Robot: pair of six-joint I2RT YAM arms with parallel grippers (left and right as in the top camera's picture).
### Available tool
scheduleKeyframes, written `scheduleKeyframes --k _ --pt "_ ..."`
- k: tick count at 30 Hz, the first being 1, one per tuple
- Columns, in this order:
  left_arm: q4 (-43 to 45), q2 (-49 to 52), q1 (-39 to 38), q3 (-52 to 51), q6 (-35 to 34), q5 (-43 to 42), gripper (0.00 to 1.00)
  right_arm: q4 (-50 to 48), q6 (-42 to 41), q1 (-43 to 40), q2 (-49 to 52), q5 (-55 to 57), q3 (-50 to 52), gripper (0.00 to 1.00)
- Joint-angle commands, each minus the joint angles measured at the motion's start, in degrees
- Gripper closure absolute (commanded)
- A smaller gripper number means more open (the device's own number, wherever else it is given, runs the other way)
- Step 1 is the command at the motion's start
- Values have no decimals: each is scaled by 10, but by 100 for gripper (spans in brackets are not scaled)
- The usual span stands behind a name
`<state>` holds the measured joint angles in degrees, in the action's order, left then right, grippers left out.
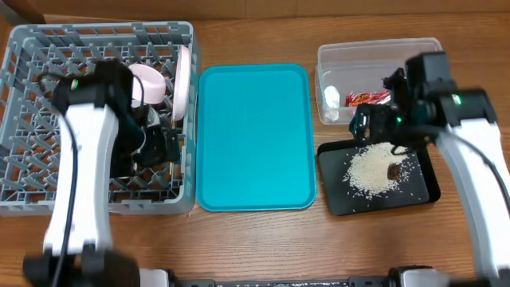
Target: Sort waste into correct bins and load items into the dishwasher
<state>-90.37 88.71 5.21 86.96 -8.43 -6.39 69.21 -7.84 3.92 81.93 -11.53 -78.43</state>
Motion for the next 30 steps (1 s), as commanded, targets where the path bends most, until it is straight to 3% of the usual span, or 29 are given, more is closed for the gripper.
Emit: scheduleKeyframes --k 1,8,13,30 --pt "43 -107 -10 -61 12 -5 0 -42 2 0 -99 12 61 0" --pt "230 -363 -45 -218 12 35 0 -184 2 0 -334 52 229 0" --pt "285 -481 -45 -278 11 38 0 -158 2 0 -407 78 254 0" --pt "271 -505 -45 -279 11 38 0 -118 2 0 -411 78 254 0"
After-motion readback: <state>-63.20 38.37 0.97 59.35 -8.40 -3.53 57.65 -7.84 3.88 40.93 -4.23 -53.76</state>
